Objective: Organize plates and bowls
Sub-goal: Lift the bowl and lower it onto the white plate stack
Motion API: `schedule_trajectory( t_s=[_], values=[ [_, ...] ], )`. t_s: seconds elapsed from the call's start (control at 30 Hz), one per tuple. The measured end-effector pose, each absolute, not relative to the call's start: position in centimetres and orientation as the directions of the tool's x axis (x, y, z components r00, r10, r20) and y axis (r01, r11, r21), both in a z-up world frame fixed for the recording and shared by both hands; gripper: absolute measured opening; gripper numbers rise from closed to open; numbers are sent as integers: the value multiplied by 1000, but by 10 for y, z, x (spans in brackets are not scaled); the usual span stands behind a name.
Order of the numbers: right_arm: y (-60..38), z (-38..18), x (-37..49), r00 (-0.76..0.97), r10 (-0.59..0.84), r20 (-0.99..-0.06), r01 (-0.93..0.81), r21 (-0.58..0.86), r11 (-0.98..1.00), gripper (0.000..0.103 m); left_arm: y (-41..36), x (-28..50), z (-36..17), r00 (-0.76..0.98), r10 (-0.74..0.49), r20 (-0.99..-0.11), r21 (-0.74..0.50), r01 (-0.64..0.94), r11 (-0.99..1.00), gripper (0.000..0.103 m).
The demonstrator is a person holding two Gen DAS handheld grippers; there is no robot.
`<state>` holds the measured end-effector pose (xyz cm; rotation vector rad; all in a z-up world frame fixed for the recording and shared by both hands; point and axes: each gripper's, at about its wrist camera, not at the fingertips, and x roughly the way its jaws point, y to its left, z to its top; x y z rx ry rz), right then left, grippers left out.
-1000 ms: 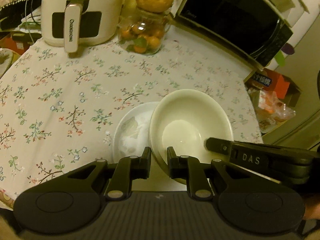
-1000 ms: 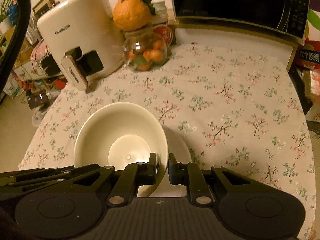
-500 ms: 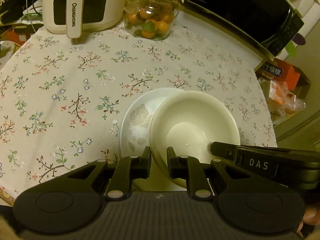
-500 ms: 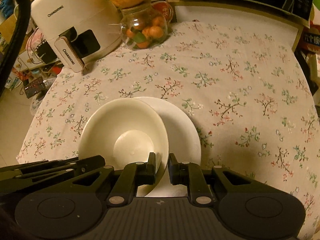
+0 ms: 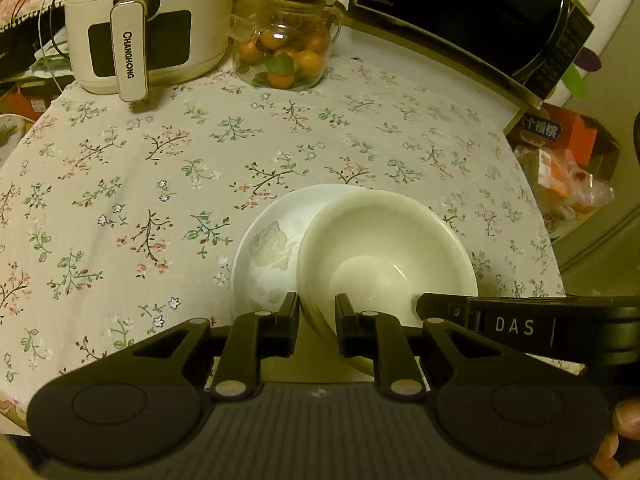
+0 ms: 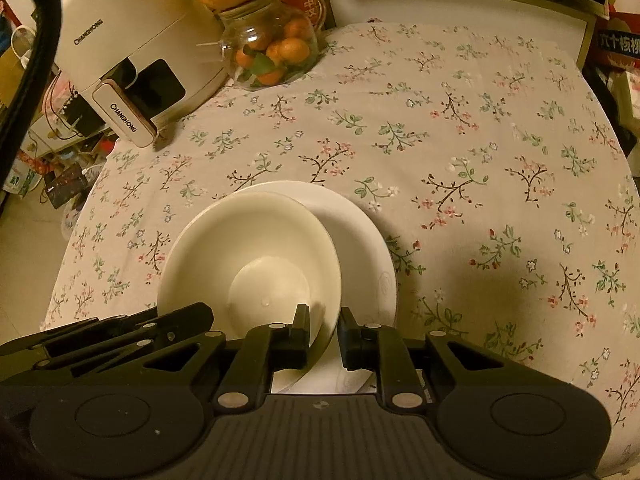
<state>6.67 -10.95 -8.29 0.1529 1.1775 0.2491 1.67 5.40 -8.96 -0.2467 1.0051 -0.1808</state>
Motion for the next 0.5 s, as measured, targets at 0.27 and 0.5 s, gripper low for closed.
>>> schedule_trajectory(
  t_s=[0.27, 0.5],
  values=[
    [-111, -82, 67, 374, 271, -887, -111, 247, 963, 17, 54, 18, -91, 521, -269, -810, -294, 37, 955, 24],
    [-111, -76, 65, 391, 271, -880, -123, 242, 962, 22, 57, 14, -87, 536, -272, -800, -302, 32, 953, 26]
  ],
)
